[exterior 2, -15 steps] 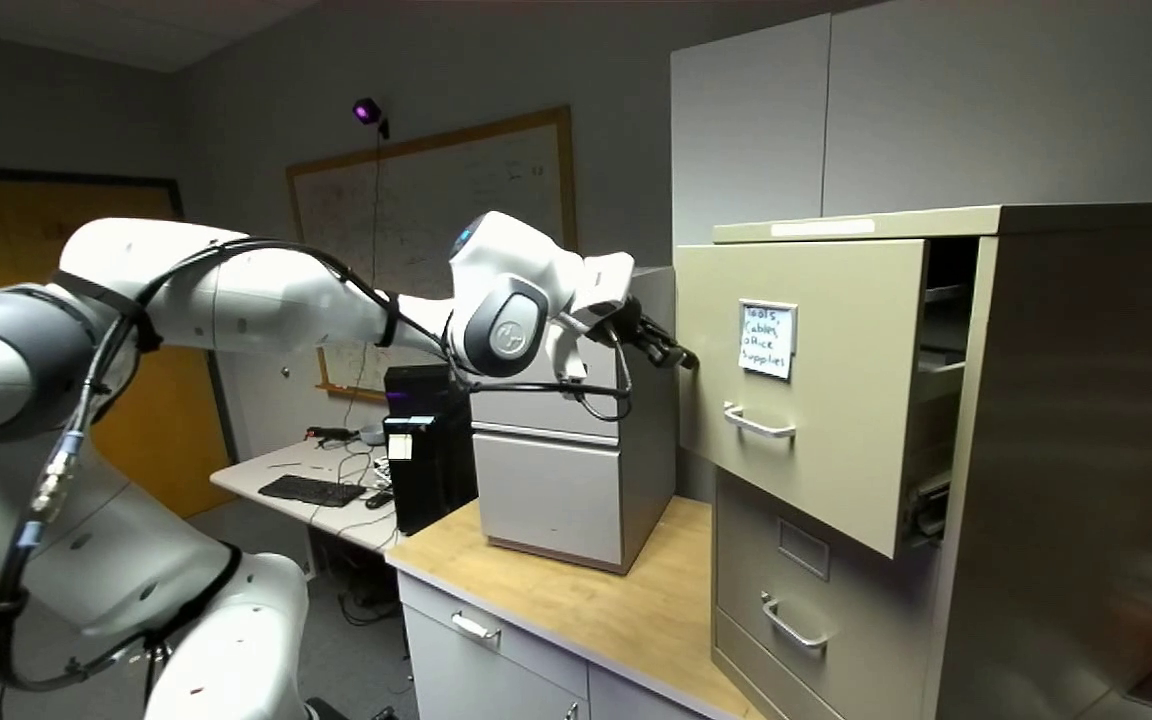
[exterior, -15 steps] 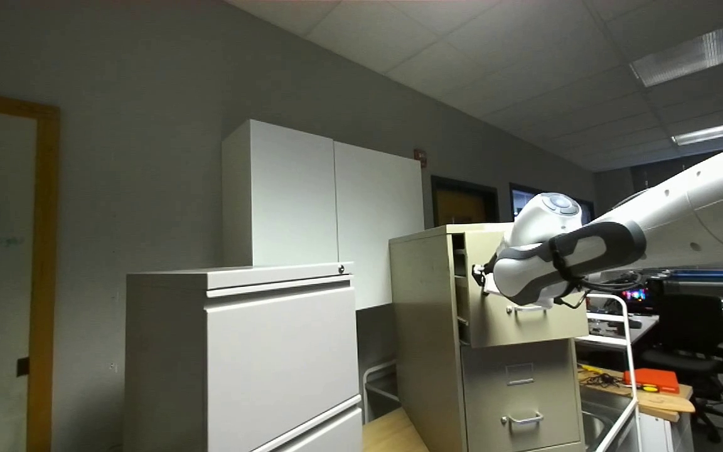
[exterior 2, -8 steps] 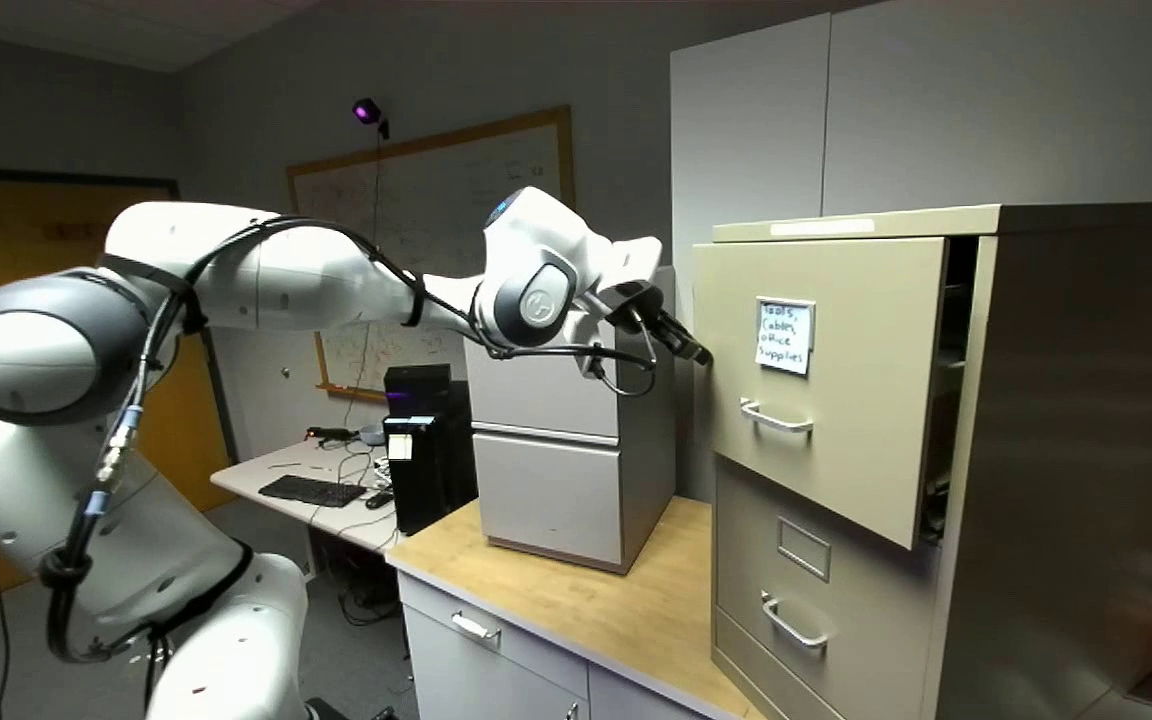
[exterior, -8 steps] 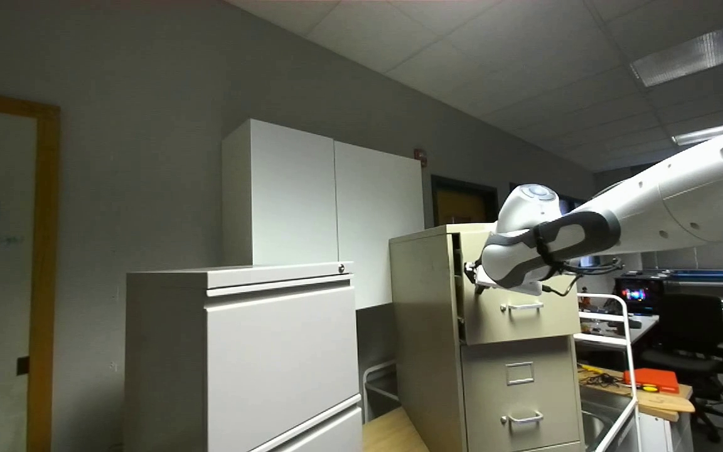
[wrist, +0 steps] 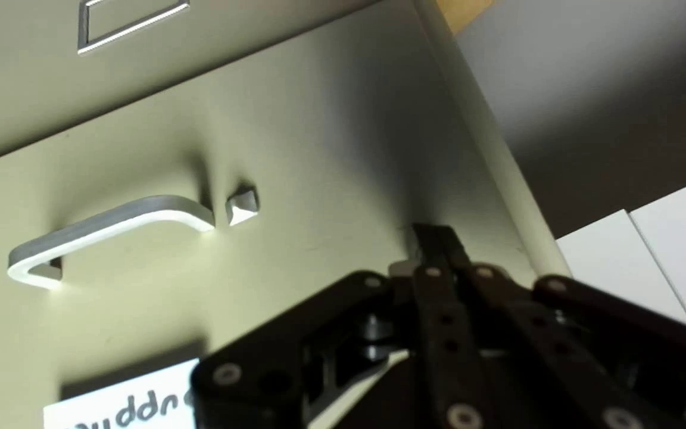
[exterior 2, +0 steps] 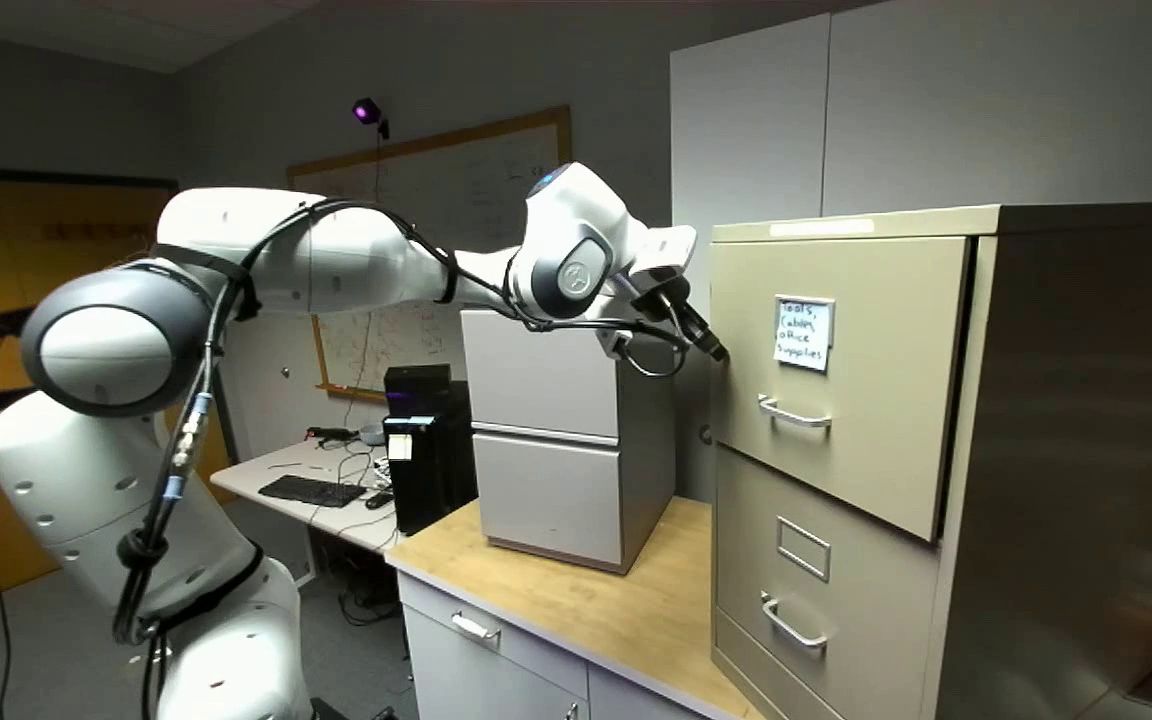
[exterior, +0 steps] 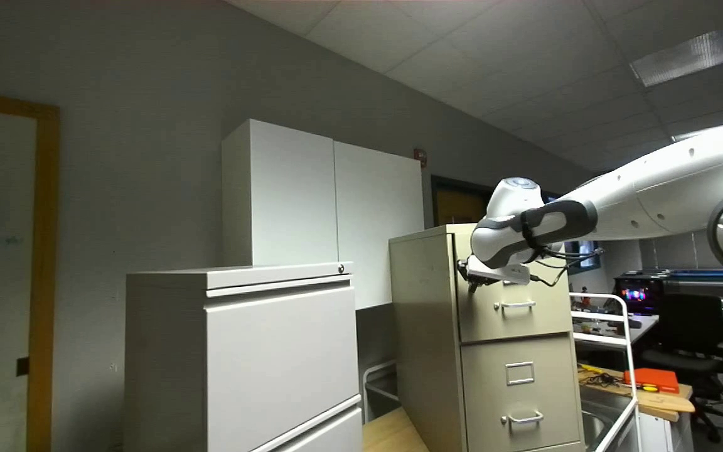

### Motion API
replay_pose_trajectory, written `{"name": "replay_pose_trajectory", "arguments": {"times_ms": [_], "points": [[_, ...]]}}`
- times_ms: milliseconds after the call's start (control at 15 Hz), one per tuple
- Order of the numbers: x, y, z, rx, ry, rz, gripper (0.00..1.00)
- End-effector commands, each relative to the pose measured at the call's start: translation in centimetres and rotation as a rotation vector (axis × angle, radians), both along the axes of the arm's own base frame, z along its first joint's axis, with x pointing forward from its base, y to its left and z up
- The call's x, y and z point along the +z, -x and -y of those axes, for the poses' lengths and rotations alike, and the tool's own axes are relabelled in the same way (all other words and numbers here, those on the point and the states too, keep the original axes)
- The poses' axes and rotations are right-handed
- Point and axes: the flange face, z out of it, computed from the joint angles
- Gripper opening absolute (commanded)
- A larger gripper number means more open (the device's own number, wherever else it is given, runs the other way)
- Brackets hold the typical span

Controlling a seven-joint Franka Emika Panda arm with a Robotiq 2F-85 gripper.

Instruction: Close the open drawer

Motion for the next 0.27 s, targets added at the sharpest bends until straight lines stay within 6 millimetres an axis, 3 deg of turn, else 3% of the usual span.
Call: {"name": "replay_pose_trajectory", "arguments": {"times_ms": [0,200], "points": [[0.7,-5.6,0.2,0.055,-0.008,0.022,0.01],[0.6,-6.6,0.8,0.058,-0.022,0.009,0.02]]}}
